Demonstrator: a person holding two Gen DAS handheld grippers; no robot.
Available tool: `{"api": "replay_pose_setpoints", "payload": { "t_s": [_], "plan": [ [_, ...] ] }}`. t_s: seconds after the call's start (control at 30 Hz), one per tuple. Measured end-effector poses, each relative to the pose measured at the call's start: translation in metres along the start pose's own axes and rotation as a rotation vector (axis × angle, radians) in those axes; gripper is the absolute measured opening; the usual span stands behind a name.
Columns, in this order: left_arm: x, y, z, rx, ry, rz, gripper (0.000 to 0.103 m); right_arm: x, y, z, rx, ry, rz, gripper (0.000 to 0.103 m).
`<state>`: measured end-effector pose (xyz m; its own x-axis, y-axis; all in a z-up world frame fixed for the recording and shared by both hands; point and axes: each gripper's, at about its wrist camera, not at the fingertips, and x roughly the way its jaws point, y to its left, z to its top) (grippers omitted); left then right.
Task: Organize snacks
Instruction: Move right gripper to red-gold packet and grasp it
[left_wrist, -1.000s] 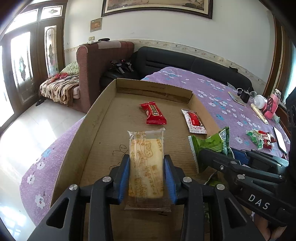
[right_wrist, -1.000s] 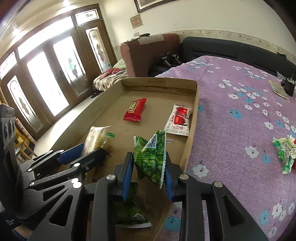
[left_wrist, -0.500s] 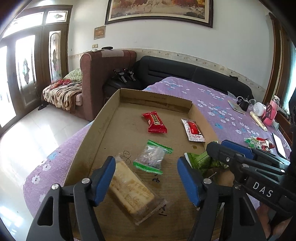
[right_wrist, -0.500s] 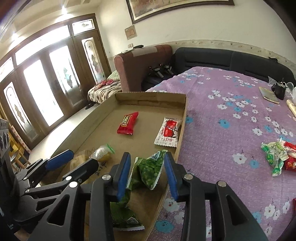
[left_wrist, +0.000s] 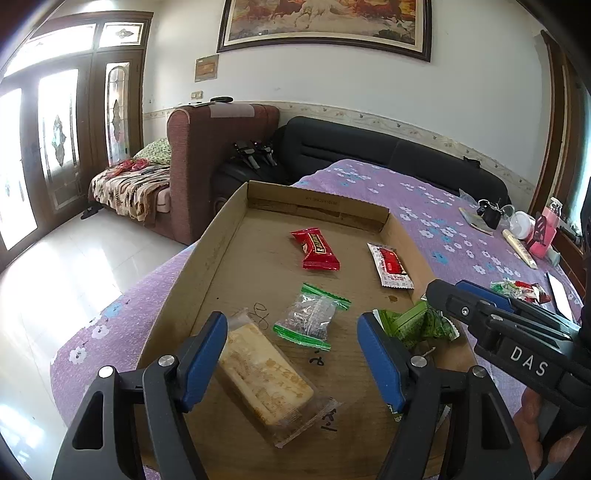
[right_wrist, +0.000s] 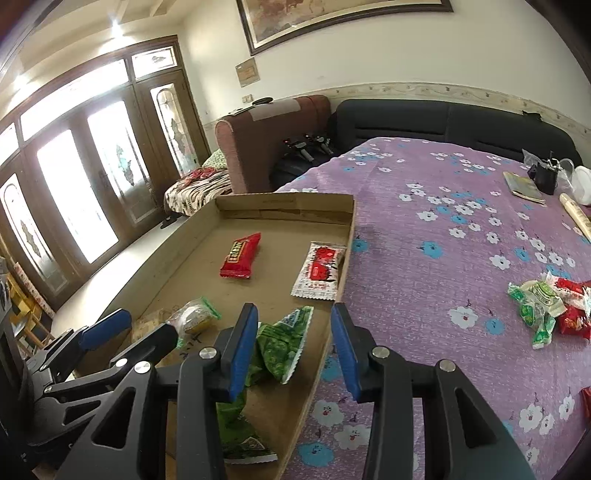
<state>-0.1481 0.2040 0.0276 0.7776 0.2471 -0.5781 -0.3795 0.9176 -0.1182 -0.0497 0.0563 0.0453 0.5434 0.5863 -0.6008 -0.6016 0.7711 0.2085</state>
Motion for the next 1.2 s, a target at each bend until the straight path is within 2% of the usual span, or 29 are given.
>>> {"api": "replay_pose_setpoints", "payload": {
  "t_s": [0.3,0.4,0.57,0.7,0.93,1.07,1.2],
  "plan": [
    [-0.001,0.001,0.0,-0.005,-0.003,0.003,0.076,-0.005,-0.012,0.008,0.067,-0.013,-0.043,0.041],
    [-0.001,0.001,0.0,-0.006,-0.005,0.003,0.076,-0.012,-0.022,0.015,0.125,-0.013,-0.059,0.045],
    [-0.003,0.001,-0.001,-0.01,-0.016,-0.002,0.076,-0.04,-0.043,0.025,0.203,-0.044,-0.097,0.048],
    [-0.005,0.002,-0.002,-0.016,-0.024,-0.001,0.076,-0.071,-0.07,0.024,0.252,-0.067,-0.165,0.05],
    [-0.007,0.001,-0.003,-0.014,-0.032,-0.002,0.077,-0.136,-0.157,-0.004,0.461,-0.08,-0.301,0.051],
    [-0.006,0.0,-0.002,-0.008,-0.028,-0.001,0.076,-0.163,-0.2,-0.035,0.586,-0.032,-0.387,0.053],
    [-0.006,0.0,-0.002,-0.005,-0.027,-0.005,0.076,-0.167,-0.227,-0.065,0.694,0.031,-0.396,0.053]
  ]
}}
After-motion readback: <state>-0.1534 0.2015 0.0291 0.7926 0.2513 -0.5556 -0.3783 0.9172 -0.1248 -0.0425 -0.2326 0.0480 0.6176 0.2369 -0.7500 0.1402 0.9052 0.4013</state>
